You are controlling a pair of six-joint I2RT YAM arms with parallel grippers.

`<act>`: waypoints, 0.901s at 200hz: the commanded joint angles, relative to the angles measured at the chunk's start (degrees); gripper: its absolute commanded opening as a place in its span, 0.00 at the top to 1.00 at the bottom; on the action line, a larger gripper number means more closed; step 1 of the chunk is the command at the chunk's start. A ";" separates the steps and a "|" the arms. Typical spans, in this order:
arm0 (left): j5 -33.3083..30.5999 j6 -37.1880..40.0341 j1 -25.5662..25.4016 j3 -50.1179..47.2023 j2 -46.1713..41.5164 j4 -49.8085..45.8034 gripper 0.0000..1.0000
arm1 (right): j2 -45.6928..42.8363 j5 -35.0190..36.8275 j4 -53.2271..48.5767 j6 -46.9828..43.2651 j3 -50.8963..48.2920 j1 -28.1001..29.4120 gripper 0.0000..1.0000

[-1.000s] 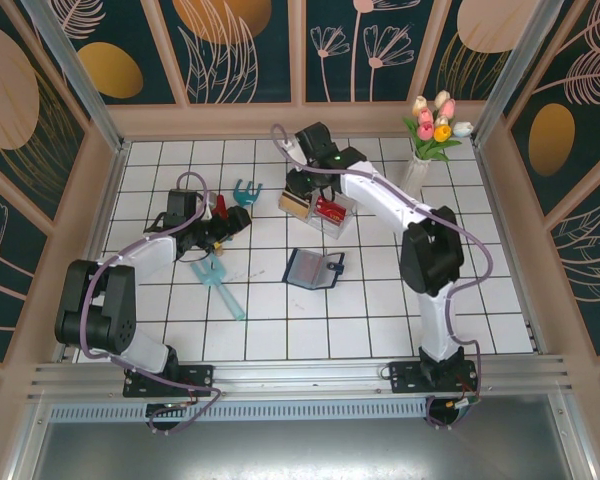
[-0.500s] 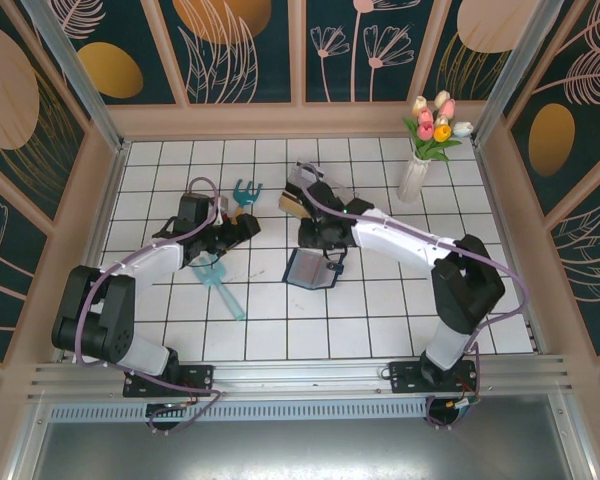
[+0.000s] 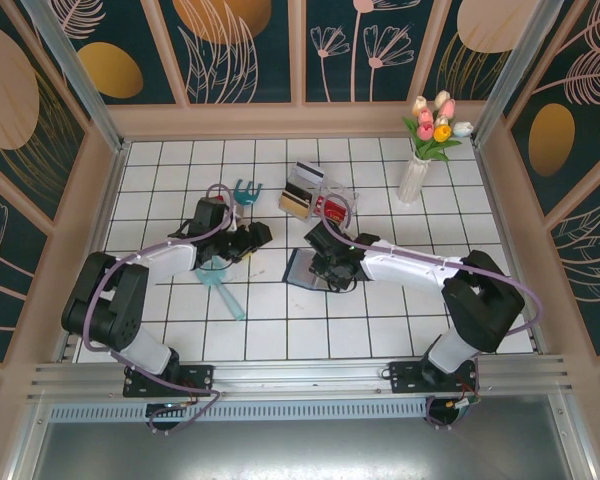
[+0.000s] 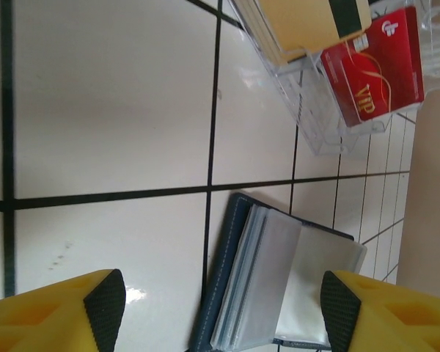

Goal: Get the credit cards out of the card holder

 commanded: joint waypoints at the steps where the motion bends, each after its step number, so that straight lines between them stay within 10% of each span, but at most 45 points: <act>1: 1.90 -0.44 -1.67 1.00 1.16 1.91 0.29 | -0.69 2.20 2.42 1.98 -1.99 -0.12 0.66; 92: 0.81 0.76 -9.46 4.40 3.89 -0.75 0.60 | 1.17 -0.14 12.62 -11.10 -6.82 -5.56 0.69; 180: -1.13 0.20 -13.63 6.32 4.35 -4.74 0.65 | 1.84 -3.83 16.54 -14.91 -7.20 -6.13 0.68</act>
